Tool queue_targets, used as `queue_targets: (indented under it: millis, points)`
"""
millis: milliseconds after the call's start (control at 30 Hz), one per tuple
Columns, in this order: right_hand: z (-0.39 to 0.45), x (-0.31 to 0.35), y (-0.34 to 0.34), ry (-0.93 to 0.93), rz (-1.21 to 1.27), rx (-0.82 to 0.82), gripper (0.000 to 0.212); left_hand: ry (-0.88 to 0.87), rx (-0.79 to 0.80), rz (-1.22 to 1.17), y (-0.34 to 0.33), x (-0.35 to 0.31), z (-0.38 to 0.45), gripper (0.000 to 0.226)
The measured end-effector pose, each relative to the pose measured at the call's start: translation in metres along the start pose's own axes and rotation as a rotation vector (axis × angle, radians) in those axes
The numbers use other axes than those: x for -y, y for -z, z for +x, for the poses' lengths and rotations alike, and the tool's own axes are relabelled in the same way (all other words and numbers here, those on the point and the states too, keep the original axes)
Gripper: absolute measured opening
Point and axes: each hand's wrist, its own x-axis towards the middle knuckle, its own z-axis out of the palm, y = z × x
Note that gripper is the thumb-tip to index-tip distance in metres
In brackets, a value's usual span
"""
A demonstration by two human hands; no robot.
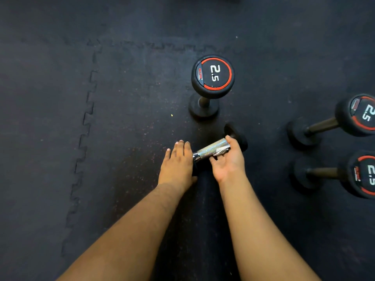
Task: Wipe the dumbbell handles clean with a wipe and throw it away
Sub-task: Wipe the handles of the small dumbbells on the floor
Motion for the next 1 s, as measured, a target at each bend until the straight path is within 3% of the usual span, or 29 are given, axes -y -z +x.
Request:
queue_targets:
  millis: [167, 700, 1000]
  points:
    - [0.010, 0.001, -0.012, -0.032, -0.020, 0.001, 0.015, 0.000, 0.004, -0.006, 0.001, 0.001, 0.000, 0.117]
    - [-0.009, -0.031, -0.005, -0.065, -0.022, 0.021, 0.013, -0.005, 0.014, -0.007, -0.004, 0.003, 0.005, 0.120]
    - [-0.006, -0.048, 0.018, -0.109, -0.275, 0.138, 0.048, -0.022, -0.002, -0.005, -0.004, 0.005, 0.005, 0.117]
